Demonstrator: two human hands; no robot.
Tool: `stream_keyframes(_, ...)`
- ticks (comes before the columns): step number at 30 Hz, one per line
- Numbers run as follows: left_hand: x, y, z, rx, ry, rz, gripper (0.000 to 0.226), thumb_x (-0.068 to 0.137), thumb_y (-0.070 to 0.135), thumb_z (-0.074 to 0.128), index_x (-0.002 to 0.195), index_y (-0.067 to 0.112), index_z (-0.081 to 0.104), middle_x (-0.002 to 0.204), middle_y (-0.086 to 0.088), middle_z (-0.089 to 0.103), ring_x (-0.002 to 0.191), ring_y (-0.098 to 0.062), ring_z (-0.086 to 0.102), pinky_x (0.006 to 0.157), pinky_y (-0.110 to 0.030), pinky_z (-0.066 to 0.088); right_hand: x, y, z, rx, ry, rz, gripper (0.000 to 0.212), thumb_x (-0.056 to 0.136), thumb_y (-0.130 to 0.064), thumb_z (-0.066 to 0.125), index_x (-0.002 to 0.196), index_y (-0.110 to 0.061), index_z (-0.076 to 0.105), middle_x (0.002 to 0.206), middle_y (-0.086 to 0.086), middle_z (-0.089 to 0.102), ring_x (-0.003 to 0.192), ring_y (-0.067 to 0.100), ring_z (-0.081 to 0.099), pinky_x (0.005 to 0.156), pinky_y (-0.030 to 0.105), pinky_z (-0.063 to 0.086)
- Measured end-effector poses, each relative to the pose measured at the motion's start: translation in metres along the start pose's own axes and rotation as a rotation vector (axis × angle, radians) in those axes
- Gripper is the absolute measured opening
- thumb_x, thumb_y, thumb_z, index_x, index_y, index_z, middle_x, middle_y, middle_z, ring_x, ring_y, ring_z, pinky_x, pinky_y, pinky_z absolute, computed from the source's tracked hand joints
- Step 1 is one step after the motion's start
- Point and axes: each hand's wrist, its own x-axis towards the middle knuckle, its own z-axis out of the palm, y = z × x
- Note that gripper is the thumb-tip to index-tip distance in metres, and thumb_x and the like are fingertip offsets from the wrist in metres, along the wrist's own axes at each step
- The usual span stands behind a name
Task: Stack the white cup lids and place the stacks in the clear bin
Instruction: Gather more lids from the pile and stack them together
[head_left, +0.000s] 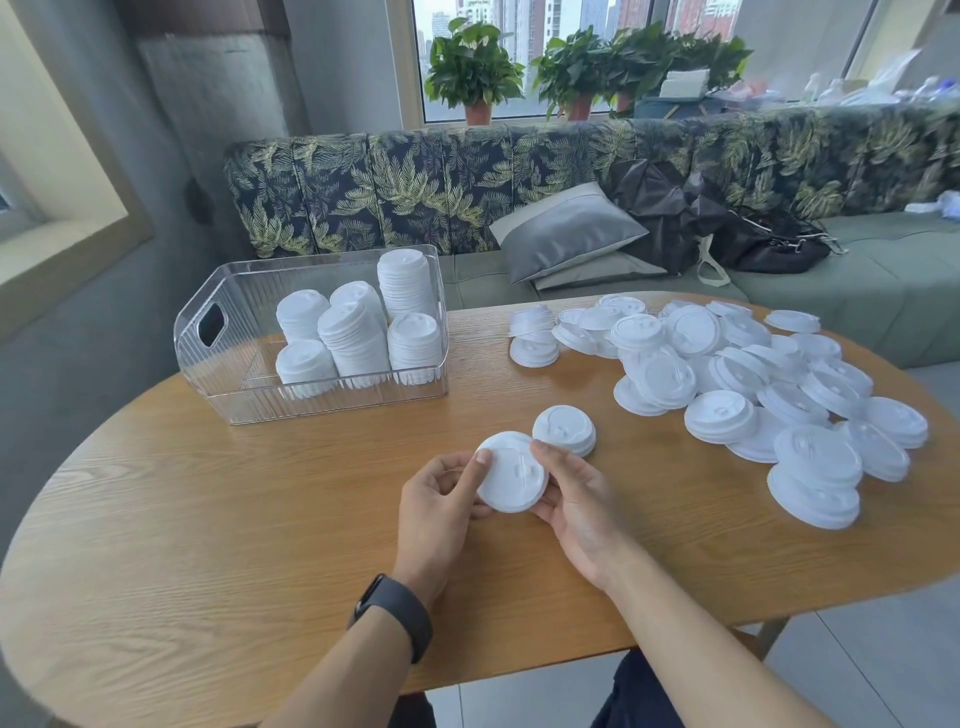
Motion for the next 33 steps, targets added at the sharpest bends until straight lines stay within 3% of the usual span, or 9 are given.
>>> stream_keyframes(5,-0.0027,0.0030,0.0007,0.001,-0.005,0.001,0.029,0.096,0.034,0.072,0.107,0.007,0.076,0.094,-0.007,0.081,0.092,-0.026,0.078,0.078,-0.039,0.065,-0.0002,0.0022,0.0003,-0.028,0.022,-0.005,0.026,0.093,-0.027,0.070,0.111,-0.008,0.076,0.112,0.011,0.077,0.101,0.020,0.072,0.089,0.038,0.057)
stream_keyframes(15,-0.0019,0.0027,-0.0027,0.013,0.010,0.006,0.028,0.096,0.035,0.071,0.108,0.011,0.075,0.096,-0.005,0.081,0.096,-0.028,0.076,0.076,-0.038,0.061,-0.0009,0.0075,0.0029,-0.163,0.054,-0.076,0.048,0.072,-0.043,0.082,0.103,-0.006,0.081,0.108,0.014,0.078,0.101,0.027,0.074,0.085,0.042,0.059)
stream_keyframes(21,-0.0019,0.0027,-0.0025,0.015,0.008,0.002,0.027,0.097,0.034,0.071,0.106,0.009,0.076,0.095,-0.006,0.081,0.094,-0.029,0.076,0.076,-0.037,0.060,-0.0034,0.0068,0.0048,-0.156,0.080,-0.094,0.026,0.091,-0.026,0.076,0.104,-0.004,0.080,0.105,0.013,0.079,0.102,0.026,0.075,0.081,0.036,0.061)
stream_keyframes(27,-0.0012,0.0051,-0.0021,0.015,-0.070,-0.020,0.029,0.097,0.033,0.070,0.111,0.009,0.075,0.097,-0.005,0.081,0.092,-0.026,0.078,0.072,-0.026,0.060,-0.0012,0.0043,0.0055,-0.037,0.136,-0.076,0.033,0.095,-0.029,0.072,0.108,0.000,0.077,0.110,0.014,0.078,0.107,0.024,0.074,0.088,0.036,0.060)
stream_keyframes(33,0.0001,0.0032,-0.0030,-0.015,-0.048,-0.022,0.029,0.099,0.031,0.069,0.110,0.004,0.073,0.096,-0.008,0.081,0.092,-0.027,0.078,0.071,-0.027,0.061,-0.0053,0.0027,0.0044,-0.040,0.061,-0.083,0.028,0.093,-0.020,0.073,0.114,-0.002,0.075,0.116,0.016,0.076,0.113,0.029,0.072,0.089,0.033,0.059)
